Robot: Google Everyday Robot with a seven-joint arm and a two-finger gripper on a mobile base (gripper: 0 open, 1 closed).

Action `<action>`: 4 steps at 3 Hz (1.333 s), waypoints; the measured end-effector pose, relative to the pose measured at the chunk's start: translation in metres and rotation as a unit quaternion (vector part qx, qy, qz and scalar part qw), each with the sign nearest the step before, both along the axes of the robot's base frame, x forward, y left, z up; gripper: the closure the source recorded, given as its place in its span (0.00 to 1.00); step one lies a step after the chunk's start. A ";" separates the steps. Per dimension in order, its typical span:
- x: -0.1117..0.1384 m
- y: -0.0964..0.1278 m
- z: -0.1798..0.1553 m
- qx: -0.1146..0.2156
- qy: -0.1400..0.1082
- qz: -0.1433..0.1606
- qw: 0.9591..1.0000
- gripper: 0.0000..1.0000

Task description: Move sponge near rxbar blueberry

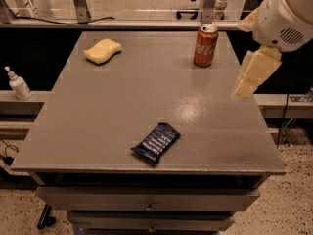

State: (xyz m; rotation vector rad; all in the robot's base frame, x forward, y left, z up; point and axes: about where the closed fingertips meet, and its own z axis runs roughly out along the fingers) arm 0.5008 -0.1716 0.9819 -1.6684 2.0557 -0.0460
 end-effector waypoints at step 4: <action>0.079 0.095 -0.025 0.076 -0.030 0.053 0.995 0.00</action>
Offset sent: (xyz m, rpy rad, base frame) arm 0.1034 0.1221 -0.0341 0.1960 -0.0833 0.1292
